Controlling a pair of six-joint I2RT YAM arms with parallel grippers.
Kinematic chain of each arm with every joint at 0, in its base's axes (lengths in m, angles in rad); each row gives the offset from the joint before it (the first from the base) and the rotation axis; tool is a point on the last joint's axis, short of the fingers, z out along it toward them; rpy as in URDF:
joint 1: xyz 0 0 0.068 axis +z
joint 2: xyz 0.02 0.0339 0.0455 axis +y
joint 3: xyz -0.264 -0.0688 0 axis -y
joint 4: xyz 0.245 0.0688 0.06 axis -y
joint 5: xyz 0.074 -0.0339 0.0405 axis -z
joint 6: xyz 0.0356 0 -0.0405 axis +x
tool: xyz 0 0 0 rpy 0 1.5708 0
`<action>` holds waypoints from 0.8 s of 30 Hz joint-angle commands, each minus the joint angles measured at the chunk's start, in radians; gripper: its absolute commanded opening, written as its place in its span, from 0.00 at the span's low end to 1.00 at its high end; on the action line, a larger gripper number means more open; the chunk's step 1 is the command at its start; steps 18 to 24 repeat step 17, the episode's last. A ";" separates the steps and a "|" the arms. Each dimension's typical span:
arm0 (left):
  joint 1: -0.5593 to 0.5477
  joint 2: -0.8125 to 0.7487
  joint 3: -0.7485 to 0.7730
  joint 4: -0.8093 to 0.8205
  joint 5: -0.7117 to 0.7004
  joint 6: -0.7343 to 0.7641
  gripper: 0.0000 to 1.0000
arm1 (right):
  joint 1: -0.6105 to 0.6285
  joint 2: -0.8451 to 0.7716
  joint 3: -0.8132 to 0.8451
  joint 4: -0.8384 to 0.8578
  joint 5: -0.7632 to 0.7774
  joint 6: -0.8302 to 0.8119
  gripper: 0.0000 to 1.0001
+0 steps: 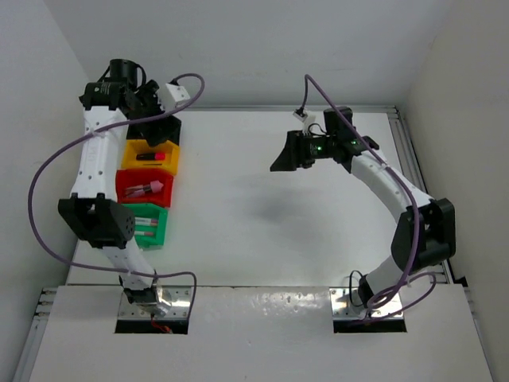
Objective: Sort the stationery into containers
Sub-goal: Reset both arms
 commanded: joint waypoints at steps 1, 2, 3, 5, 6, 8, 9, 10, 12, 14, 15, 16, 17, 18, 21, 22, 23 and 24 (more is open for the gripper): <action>-0.025 -0.125 -0.043 0.028 0.143 -0.203 1.00 | -0.026 -0.068 0.081 -0.187 0.190 -0.202 0.67; -0.031 -0.174 -0.085 0.104 0.160 -0.315 1.00 | -0.030 -0.078 0.085 -0.220 0.247 -0.234 0.68; -0.031 -0.202 -0.134 0.166 0.160 -0.389 1.00 | -0.049 -0.103 0.079 -0.263 0.290 -0.279 0.69; -0.094 -0.295 -0.296 0.334 0.148 -0.563 1.00 | -0.078 -0.134 0.029 -0.284 0.403 -0.297 0.76; -0.109 -0.329 -0.359 0.404 0.104 -0.614 1.00 | -0.113 -0.156 0.003 -0.284 0.442 -0.299 0.85; -0.158 -0.432 -0.546 0.580 0.042 -0.725 1.00 | -0.170 -0.222 -0.062 -0.296 0.508 -0.311 0.96; -0.175 -0.457 -0.593 0.623 -0.008 -0.747 1.00 | -0.190 -0.242 -0.077 -0.307 0.517 -0.325 0.98; -0.203 -0.486 -0.627 0.643 -0.033 -0.760 1.00 | -0.210 -0.278 -0.111 -0.314 0.526 -0.325 0.99; -0.242 -0.485 -0.668 0.668 -0.100 -0.822 1.00 | -0.268 -0.327 -0.158 -0.330 0.534 -0.322 0.99; -0.261 -0.485 -0.679 0.665 -0.133 -0.836 1.00 | -0.306 -0.354 -0.192 -0.328 0.518 -0.313 0.99; -0.269 -0.483 -0.693 0.664 -0.151 -0.839 1.00 | -0.338 -0.370 -0.209 -0.319 0.510 -0.301 0.99; -0.279 -0.492 -0.702 0.674 -0.158 -0.837 1.00 | -0.348 -0.400 -0.244 -0.314 0.504 -0.298 0.99; -0.283 -0.497 -0.723 0.680 -0.156 -0.836 1.00 | -0.357 -0.410 -0.258 -0.304 0.502 -0.298 0.99; -0.283 -0.497 -0.723 0.680 -0.156 -0.836 1.00 | -0.357 -0.410 -0.258 -0.304 0.502 -0.298 0.99; -0.283 -0.497 -0.723 0.680 -0.156 -0.836 1.00 | -0.357 -0.410 -0.258 -0.304 0.502 -0.298 0.99; -0.283 -0.497 -0.723 0.680 -0.156 -0.836 1.00 | -0.357 -0.410 -0.258 -0.304 0.502 -0.298 0.99; -0.283 -0.497 -0.723 0.680 -0.156 -0.836 1.00 | -0.357 -0.410 -0.258 -0.304 0.502 -0.298 0.99; -0.283 -0.497 -0.723 0.680 -0.156 -0.836 1.00 | -0.357 -0.410 -0.258 -0.304 0.502 -0.298 0.99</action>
